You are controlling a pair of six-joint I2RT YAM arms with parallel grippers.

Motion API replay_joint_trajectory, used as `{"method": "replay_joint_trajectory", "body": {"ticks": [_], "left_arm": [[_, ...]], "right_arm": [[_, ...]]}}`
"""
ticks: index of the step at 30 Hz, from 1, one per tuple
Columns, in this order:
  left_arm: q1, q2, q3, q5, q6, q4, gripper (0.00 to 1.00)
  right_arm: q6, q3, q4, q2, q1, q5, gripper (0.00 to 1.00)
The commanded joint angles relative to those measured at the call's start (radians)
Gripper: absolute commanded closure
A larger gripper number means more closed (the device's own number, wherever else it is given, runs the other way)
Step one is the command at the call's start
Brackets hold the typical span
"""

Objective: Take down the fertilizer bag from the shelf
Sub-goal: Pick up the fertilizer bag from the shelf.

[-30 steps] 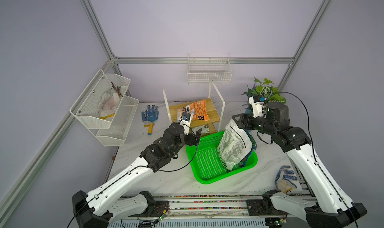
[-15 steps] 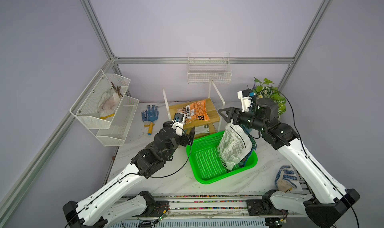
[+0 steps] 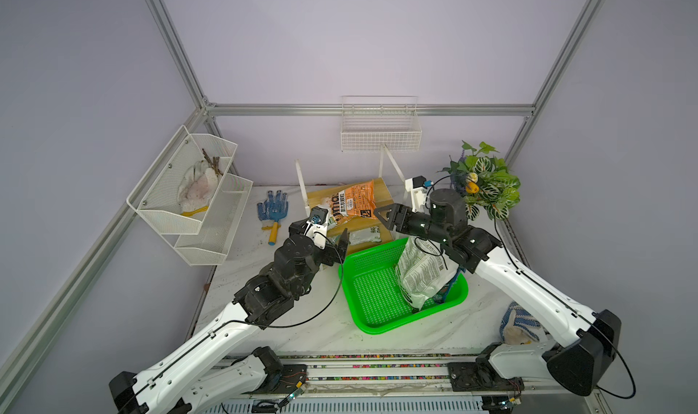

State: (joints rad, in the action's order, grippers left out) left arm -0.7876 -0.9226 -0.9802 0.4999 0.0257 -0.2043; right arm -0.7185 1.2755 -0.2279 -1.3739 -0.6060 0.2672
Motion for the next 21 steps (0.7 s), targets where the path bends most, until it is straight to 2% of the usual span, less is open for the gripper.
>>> {"method": "replay_joint_trajectory", "body": {"ticks": [1,7,17,21], "left_arm": [[-0.005,0.022,0.053,0.022,0.000,-0.011,0.00],[-0.005,0.035,0.060,0.026,-0.001,-0.016,0.00],[-0.005,0.051,0.069,0.028,0.000,-0.032,0.00],[-0.005,0.060,0.079,0.031,0.003,-0.036,0.00]], "right_arm": [[-0.042,-0.008,0.090,-0.018,-0.019,-0.069,0.32],[-0.071,-0.040,0.168,-0.060,-0.021,-0.128,0.30],[-0.106,0.014,0.269,-0.201,-0.021,-0.047,0.32],[-0.100,0.011,0.284,-0.195,-0.021,-0.053,0.55]]}}
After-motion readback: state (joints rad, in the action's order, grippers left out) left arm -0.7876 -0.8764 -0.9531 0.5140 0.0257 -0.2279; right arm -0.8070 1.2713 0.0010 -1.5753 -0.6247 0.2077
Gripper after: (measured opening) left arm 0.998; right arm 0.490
